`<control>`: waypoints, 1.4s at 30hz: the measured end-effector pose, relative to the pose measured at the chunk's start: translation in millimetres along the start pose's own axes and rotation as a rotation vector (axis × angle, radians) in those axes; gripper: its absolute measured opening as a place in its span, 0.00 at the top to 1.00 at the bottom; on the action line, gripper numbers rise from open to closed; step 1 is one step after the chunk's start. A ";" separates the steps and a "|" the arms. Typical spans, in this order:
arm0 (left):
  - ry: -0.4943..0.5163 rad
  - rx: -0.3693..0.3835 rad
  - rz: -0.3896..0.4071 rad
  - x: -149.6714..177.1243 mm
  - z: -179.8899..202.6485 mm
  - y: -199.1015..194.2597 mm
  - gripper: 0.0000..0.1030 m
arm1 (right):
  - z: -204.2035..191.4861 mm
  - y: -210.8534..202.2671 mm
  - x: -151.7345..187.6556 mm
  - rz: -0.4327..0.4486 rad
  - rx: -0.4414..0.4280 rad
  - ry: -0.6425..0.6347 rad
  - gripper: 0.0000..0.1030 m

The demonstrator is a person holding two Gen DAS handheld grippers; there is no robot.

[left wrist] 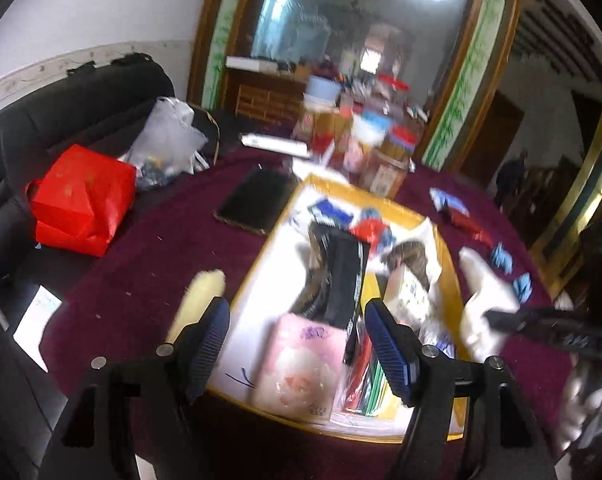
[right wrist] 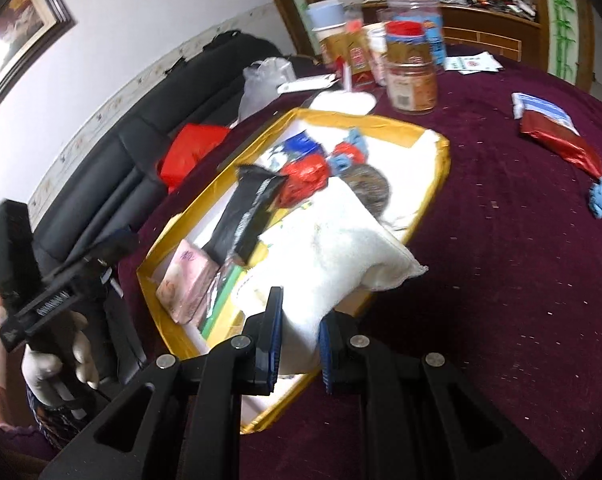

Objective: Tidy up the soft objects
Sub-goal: 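Release the pink pack into the tray with left while right releases the white cloth there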

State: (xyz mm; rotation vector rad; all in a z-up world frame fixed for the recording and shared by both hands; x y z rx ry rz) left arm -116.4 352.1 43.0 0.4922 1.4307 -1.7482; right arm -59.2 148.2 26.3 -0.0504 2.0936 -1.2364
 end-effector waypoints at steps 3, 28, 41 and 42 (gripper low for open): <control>-0.044 0.014 0.039 -6.6 -8.9 -11.2 0.29 | -15.5 11.3 -1.7 -0.023 -0.020 -0.023 0.85; 0.033 -0.350 0.171 -17.4 -56.6 -47.4 0.05 | -90.8 163.3 -65.5 -0.166 0.109 -0.086 0.85; 0.030 -0.342 0.117 -6.3 -59.3 -38.7 0.05 | -98.1 135.3 -76.6 -0.072 0.099 -0.080 0.51; 0.030 -0.340 0.116 -5.8 -58.6 -39.0 0.05 | -101.7 127.0 -77.7 -0.053 0.095 -0.091 0.48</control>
Point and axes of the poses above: each gripper's, at about its wrist camera, not at the fingertips, and y roughly the way its jaws point, z to its right, x to its underside, the point moved 8 cm from there along y, roughly the way its jaws point
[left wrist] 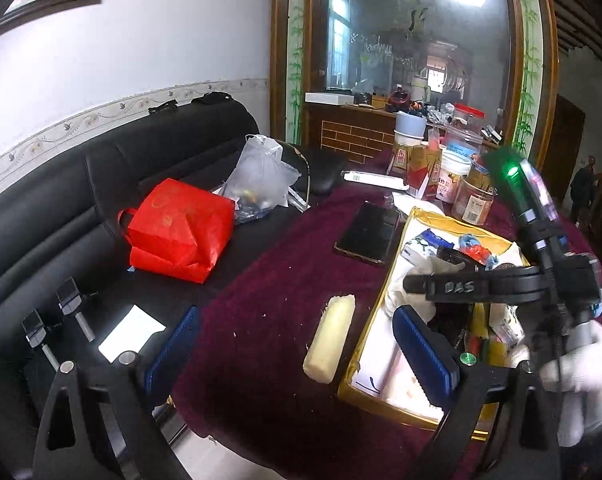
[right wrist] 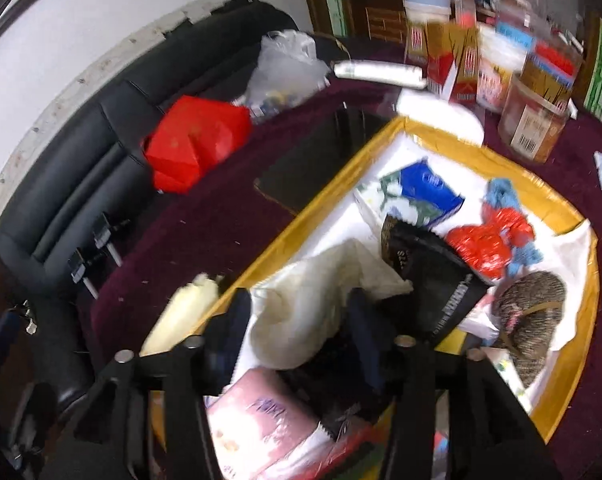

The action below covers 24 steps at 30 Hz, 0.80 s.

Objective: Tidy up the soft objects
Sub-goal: 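Release the pink pack into the tray with left while right releases the white cloth there, then move both grippers back toward the two blue towels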

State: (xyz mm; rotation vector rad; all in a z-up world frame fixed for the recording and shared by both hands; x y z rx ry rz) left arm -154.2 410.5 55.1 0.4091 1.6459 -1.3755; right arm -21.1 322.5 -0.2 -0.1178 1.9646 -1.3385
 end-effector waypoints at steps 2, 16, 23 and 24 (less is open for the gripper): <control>0.003 0.002 -0.002 0.9 1.7 -1.9 0.05 | -3.4 -16.3 -0.3 0.033 -0.004 -0.017 0.47; 0.077 0.029 0.015 5.0 40.4 -30.3 0.05 | 43.2 -92.7 39.3 0.148 -0.010 0.054 0.36; 0.143 0.120 0.002 10.6 86.1 -45.5 0.05 | 106.1 -125.0 83.4 0.174 0.051 0.140 0.36; 0.161 0.132 -0.001 12.4 95.2 -47.5 0.05 | 119.7 -132.7 91.5 0.183 0.065 0.156 0.35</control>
Point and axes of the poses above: each gripper's, at about its wrist camera, not at the fingertips, and y roughly the way its jaws point, z to its right, x to its underside, the point moved 8 cm from there along y, roughly the way its jaws point
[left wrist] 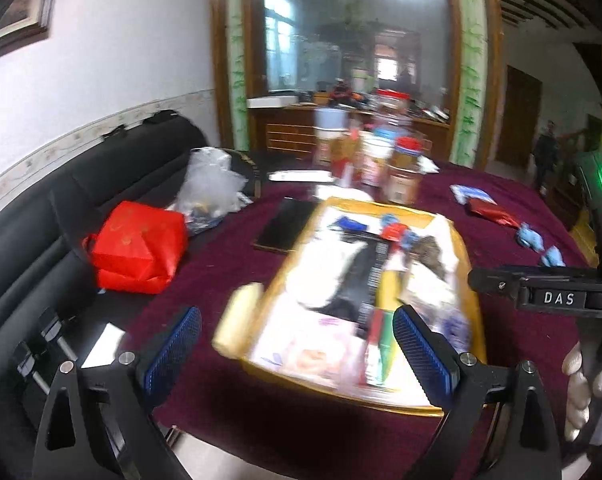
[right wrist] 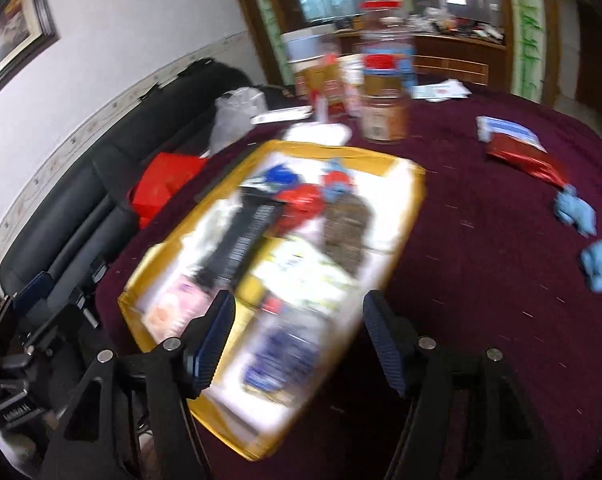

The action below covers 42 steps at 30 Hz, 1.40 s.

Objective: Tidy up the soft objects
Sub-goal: 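Move both grippers back toward the two blue towels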

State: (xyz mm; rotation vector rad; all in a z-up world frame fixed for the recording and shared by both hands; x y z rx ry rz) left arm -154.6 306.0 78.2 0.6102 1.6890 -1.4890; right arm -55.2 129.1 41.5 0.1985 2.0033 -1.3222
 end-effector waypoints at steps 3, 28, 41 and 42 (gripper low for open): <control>0.058 0.021 0.003 1.7 27.9 -5.5 0.05 | 44.6 -17.3 14.5 0.011 0.045 0.060 0.33; 0.352 0.072 -0.028 15.8 173.1 -11.5 0.05 | 178.2 -78.3 77.5 0.064 0.120 0.239 0.33; 0.377 0.083 -0.070 25.5 186.5 -1.1 0.05 | 195.7 -80.8 81.9 0.067 0.138 0.266 0.32; 0.377 0.084 -0.073 26.2 186.8 0.3 0.05 | 197.2 -80.4 81.8 0.066 0.139 0.269 0.32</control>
Point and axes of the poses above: each gripper's, at about its wrist camera, not at the fingertips, and y roughly the way its jaws point, z to its right, x to its underside, the point moved 8 cm from there along y, roughly the way its jaws point
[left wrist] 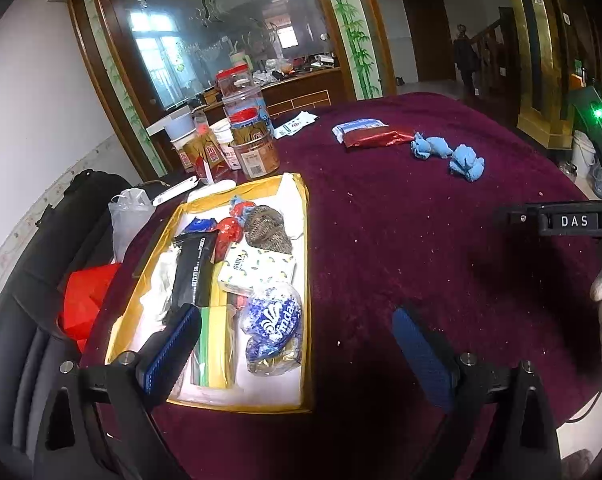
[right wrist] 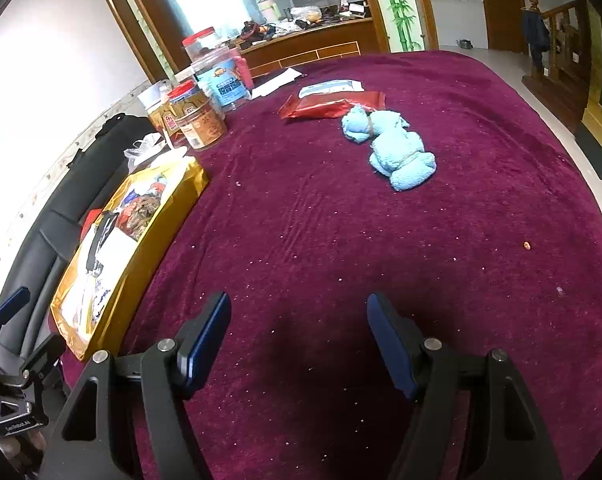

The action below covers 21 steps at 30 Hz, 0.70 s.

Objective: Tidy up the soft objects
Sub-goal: 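Move both grippers back toward the two blue towels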

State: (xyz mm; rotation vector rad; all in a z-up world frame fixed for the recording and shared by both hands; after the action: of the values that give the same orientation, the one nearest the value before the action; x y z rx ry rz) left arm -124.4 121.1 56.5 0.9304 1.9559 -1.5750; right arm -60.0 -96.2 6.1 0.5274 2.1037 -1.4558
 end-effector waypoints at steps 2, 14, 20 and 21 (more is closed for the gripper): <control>-0.001 0.003 -0.007 0.4 0.9 3.1 0.05 | 1.8 2.0 -0.5 -0.004 0.003 0.001 0.32; 0.017 0.023 -0.046 0.0 13.2 25.1 0.05 | -2.0 17.2 -1.8 -0.032 -0.002 -0.024 0.32; 0.019 0.032 -0.068 -3.1 22.1 37.4 0.05 | -20.3 22.0 2.5 -0.059 -0.010 -0.100 0.32; 0.021 0.034 -0.074 -3.7 24.6 39.9 0.05 | -26.7 21.8 3.9 -0.064 -0.014 -0.124 0.32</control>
State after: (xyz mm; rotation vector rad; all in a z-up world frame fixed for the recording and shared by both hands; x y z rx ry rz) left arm -93.7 101.0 27.0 0.9016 2.0046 -1.6505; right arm -55.6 -63.6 -4.8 0.3580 2.0481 -1.4693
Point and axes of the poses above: each gripper's, at about its wrist camera, not at the fingertips, and y roughly the way its jaws point, z to its right, x to its underside, the point moved 8 cm from there along y, roughly the way its jaws point
